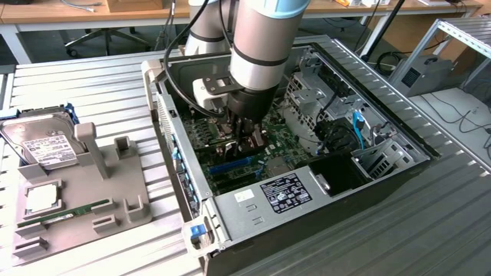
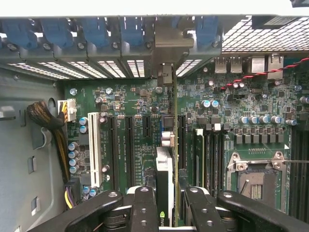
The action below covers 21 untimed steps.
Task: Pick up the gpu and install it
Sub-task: 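Insert the gpu into the slot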
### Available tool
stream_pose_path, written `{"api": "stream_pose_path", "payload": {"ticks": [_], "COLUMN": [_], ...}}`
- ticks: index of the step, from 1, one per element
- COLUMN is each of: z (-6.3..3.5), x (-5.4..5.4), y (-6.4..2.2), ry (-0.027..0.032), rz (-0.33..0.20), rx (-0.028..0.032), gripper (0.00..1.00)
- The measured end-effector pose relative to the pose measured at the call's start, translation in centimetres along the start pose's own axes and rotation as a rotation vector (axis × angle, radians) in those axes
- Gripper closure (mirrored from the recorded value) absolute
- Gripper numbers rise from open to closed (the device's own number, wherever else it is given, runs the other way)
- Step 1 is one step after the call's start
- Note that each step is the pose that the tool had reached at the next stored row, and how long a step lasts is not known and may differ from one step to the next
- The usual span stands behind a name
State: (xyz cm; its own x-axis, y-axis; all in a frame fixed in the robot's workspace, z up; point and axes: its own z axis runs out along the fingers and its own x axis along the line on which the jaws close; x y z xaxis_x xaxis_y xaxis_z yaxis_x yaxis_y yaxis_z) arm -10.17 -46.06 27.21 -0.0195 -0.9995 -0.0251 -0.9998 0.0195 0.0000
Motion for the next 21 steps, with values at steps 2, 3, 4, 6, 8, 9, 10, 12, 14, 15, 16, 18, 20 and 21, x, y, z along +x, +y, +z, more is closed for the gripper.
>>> {"api": "stream_pose_path", "payload": {"ticks": [2,3,4,6,8,9,10,12,14,15,16,18,20,21], "z": [0.0,0.01,0.02,0.02,0.04,0.07,0.1,0.14,0.23,0.27,0.33,0.44,0.62,0.67], "x": [0.0,0.0,0.0,0.0,0.0,0.0,0.0,0.0,0.0,0.0,0.01,0.01,0.01,0.02], "y": [0.0,0.0,0.03,0.04,0.04,0.04,0.04,0.04,0.05,0.05,0.05,0.06,0.07,0.08], "ry": [0.0,-0.0002,-0.0002,-0.0002,-0.0001,-0.0002,-0.0002,-0.0002,-0.0003,-0.0003,-0.0002,-0.0002,-0.0003,-0.0002], "rz": [0.0,0.0,0.0,0.0,0.0,0.0,0.0,0.0,0.0,0.0,0.0,0.0,0.0,0.0], "rx": [0.0,0.0001,0.0001,0.0001,0.0,0.0001,0.0002,0.0001,0.0002,0.0001,0.0001,0.0001,0.0001,0.0001], "gripper": [0.73,0.73,0.73,0.73,0.73,0.73,0.73,0.73,0.73,0.73,0.73,0.73,0.73,0.73]}}
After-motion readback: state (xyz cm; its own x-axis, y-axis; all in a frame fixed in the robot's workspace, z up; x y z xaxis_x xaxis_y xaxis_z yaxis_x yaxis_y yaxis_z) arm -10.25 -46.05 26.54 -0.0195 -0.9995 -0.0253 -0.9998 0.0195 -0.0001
